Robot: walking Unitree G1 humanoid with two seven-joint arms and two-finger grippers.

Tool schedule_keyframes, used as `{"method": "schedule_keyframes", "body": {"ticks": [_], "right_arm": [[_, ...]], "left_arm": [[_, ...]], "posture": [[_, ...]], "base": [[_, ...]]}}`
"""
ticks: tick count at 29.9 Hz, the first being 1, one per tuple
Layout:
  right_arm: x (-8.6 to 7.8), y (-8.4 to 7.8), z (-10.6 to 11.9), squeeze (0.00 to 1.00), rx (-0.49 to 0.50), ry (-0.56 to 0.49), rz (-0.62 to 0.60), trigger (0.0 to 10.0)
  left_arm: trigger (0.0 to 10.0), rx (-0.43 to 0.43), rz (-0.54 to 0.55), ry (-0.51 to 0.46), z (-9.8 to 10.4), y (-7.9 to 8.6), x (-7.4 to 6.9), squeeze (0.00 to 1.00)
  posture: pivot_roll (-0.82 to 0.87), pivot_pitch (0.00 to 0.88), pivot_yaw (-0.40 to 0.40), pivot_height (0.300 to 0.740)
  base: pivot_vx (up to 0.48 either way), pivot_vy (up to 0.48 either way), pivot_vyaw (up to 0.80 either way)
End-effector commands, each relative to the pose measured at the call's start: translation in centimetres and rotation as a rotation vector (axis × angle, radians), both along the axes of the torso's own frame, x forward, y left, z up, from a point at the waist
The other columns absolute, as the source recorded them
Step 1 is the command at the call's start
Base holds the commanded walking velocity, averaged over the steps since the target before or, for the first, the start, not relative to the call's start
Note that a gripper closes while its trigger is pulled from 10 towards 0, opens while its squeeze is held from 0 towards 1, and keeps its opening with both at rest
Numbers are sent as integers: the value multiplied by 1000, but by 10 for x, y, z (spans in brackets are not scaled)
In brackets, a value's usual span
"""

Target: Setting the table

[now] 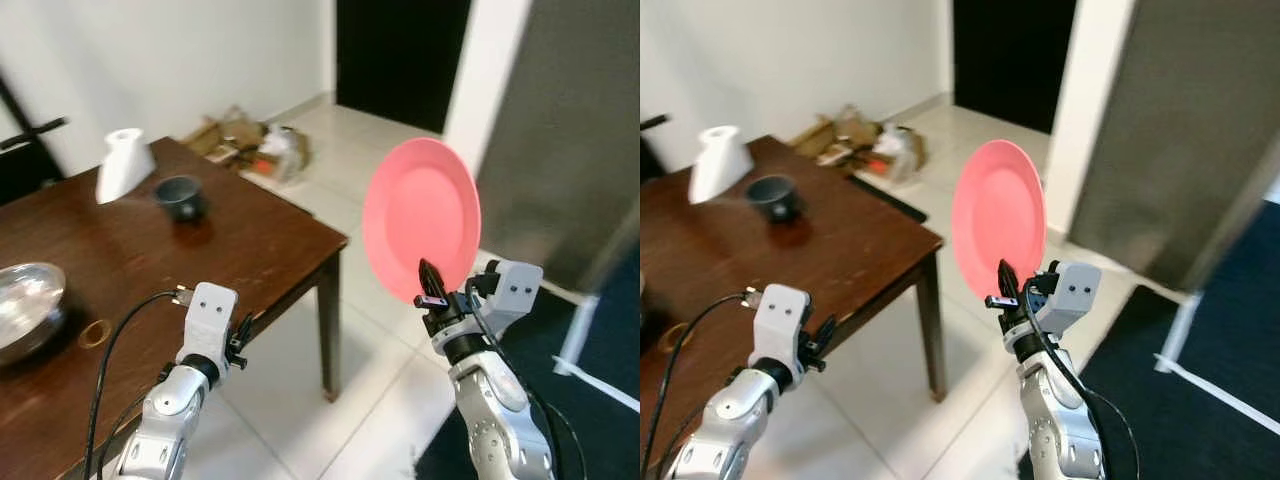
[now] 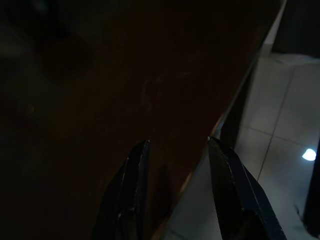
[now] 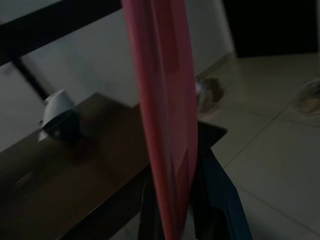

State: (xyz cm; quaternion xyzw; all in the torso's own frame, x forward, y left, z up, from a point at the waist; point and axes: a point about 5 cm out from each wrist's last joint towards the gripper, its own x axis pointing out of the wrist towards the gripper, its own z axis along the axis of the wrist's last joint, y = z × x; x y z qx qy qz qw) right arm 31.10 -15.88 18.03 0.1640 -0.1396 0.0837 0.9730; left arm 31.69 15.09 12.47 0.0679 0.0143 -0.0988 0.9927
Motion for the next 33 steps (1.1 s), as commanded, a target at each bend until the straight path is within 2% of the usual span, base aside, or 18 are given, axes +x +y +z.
{"method": "schedule_keyframes", "body": {"ticks": [1,24,27,30,33], "right_arm": [[-3,-2,-1,0,9,2,-5,10000],[-4,-5,-3,0,13,23,-23,10000],[-2,-22,4,0,41,6,-168,10000],[-2,-31,9,0,42,-19,-224,10000],[-2,-33,14,0,27,-41,-230,10000]], "left_arm": [[10000,8,0,25,-5,1,-2,0],[10000,26,10,38,-6,1,-2,0],[10000,22,22,27,-4,3,0,0],[10000,20,25,13,-1,3,1,0],[10000,31,24,2,0,3,2,0]], "posture": [[59,96,127,740],[59,106,129,740],[58,109,130,740],[55,109,130,740],[54,107,130,740]], "base": [[0,0,800],[0,0,800],[0,0,202],[0,0,0],[461,0,0]]}}
